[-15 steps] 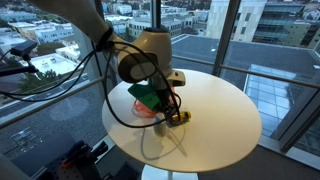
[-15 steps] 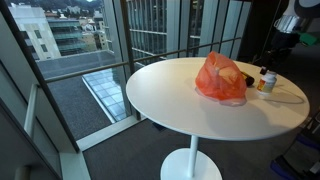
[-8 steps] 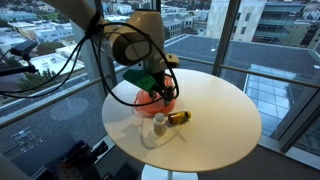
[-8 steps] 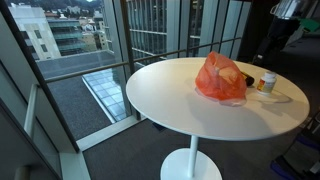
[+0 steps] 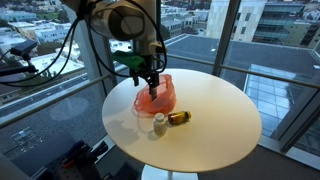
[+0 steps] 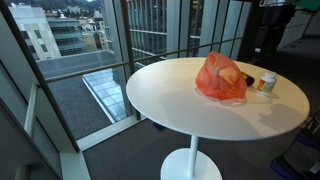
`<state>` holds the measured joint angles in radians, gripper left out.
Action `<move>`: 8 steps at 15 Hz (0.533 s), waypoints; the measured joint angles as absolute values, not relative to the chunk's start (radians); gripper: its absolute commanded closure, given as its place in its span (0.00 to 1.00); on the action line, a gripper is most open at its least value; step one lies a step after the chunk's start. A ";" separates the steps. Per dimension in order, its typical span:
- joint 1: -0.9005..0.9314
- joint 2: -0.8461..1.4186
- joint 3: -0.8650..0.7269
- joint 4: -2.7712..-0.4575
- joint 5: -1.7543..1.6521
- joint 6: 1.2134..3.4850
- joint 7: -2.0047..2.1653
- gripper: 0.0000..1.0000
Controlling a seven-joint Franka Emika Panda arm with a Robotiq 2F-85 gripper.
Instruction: Pick up the white medicine bottle and put it on the table
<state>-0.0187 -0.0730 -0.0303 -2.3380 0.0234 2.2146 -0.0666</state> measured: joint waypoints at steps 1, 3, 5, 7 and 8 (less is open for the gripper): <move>-0.016 -0.081 -0.028 -2.319 0.031 2.164 -0.061 0.00; -0.014 -0.103 -0.025 -2.285 0.049 2.072 -0.057 0.00; -0.014 -0.137 -0.025 -2.253 0.067 1.990 -0.050 0.00; -0.014 -0.177 -0.024 -2.227 0.079 1.927 -0.036 0.00; -0.014 -0.199 -0.024 -2.216 0.081 1.903 -0.027 0.00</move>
